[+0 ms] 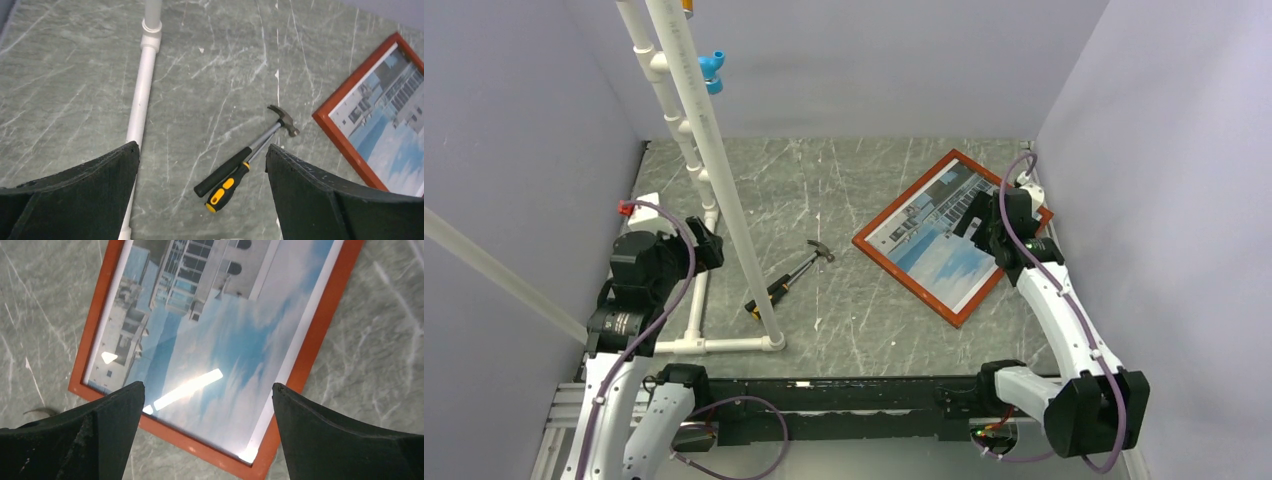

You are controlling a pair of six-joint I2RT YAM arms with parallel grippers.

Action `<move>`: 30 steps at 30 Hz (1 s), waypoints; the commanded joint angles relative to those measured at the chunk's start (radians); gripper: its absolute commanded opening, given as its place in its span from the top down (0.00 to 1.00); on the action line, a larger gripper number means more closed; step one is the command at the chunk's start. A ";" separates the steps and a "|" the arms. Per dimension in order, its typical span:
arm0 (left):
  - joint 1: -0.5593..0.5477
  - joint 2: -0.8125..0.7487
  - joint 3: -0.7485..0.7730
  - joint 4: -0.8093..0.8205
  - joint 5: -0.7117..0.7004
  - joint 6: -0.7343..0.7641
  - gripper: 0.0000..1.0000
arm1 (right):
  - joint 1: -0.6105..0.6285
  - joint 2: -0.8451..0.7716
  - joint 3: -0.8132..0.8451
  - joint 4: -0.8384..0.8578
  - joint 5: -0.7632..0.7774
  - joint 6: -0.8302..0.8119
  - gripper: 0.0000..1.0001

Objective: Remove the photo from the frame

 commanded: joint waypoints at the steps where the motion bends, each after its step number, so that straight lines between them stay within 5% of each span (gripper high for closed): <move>1: 0.003 0.023 0.044 -0.030 0.113 0.068 0.01 | -0.008 0.052 0.000 0.003 -0.099 0.038 0.00; 4: 0.003 0.079 0.062 -0.037 0.210 0.083 0.01 | -0.034 0.148 0.039 -0.087 -0.033 0.141 0.00; 7: 0.003 0.148 0.072 -0.039 0.309 0.086 0.01 | -0.171 0.166 -0.024 -0.030 -0.135 0.168 0.02; 13: 0.004 0.150 0.031 0.002 0.430 0.050 0.01 | -0.294 0.155 -0.170 0.095 -0.212 0.145 0.24; 17: 0.003 0.131 0.007 0.036 0.462 0.036 0.01 | -0.356 0.168 -0.237 0.128 -0.237 0.130 0.28; 23: 0.004 0.194 -0.005 0.058 0.537 0.033 0.01 | -0.367 0.178 -0.283 0.185 -0.272 0.102 0.63; 30: 0.002 0.234 -0.045 0.126 0.639 0.010 0.00 | -0.362 0.223 -0.299 0.221 -0.281 0.065 0.63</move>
